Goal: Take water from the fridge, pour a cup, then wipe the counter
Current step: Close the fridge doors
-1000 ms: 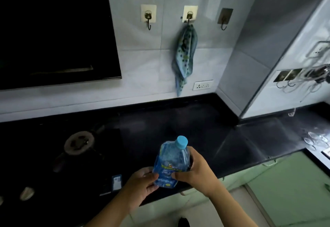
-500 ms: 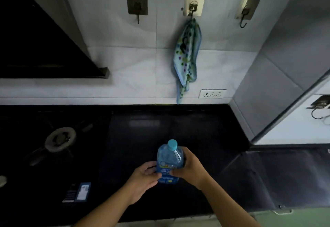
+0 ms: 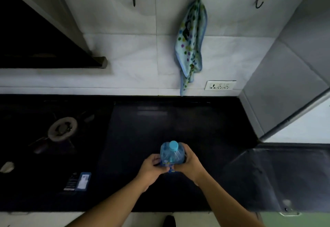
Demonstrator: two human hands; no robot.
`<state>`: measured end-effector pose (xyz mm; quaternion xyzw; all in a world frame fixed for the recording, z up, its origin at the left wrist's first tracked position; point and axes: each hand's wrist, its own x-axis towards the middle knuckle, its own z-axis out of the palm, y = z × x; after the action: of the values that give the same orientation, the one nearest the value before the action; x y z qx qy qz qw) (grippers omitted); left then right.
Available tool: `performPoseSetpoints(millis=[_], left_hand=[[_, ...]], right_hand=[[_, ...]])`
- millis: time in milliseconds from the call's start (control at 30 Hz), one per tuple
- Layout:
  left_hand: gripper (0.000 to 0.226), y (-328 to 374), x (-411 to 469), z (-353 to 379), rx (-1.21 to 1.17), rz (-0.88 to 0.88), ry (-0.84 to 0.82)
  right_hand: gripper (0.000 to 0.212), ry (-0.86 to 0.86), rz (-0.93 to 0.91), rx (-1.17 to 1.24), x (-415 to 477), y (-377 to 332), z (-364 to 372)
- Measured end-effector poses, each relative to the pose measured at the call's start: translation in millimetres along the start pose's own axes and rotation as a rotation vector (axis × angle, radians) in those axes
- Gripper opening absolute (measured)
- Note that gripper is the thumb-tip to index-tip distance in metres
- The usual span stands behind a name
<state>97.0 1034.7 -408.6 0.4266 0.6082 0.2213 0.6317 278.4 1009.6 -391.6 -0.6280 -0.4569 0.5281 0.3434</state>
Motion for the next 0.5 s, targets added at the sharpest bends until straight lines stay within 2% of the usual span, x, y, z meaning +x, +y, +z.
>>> performPoseSetpoints(millis=[133, 233, 300, 367, 400, 433, 500], left_hand=[[0.047, -4.0, 3.7, 3.1, 0.083, -0.004, 0.013], [0.045, -1.7, -5.3, -0.4, 0.210, 0.007, 0.026], [0.044, 2.4, -16.2, -8.5, 0.305, 0.023, 0.025], [0.041, 6.1, -34.0, -25.3, 0.393, 0.044, 0.003], [0.039, 6.5, -44.6, -38.4, 0.421, 0.062, -0.009], [0.037, 7.3, -56.1, -53.8, 0.452, 0.091, -0.009], [0.033, 5.9, -81.8, -89.3, 0.526, 0.155, 0.025]], right_hand=[[0.098, -0.003, 0.025, -0.057, -2.5, 1.8, 3.0], [0.101, 0.089, 0.116, -0.088, -9.3, 2.0, 11.7], [0.083, 0.258, 0.173, -0.146, -29.8, -14.2, 17.8], [0.046, 0.422, 0.127, -0.207, -57.3, -31.7, 26.9], [0.033, 0.441, 0.067, -0.249, -70.0, -41.6, 35.0], [0.029, 0.412, 0.000, -0.293, -79.5, -52.4, 44.7], [0.028, 0.254, -0.139, -0.411, -89.2, -73.3, 72.2]])
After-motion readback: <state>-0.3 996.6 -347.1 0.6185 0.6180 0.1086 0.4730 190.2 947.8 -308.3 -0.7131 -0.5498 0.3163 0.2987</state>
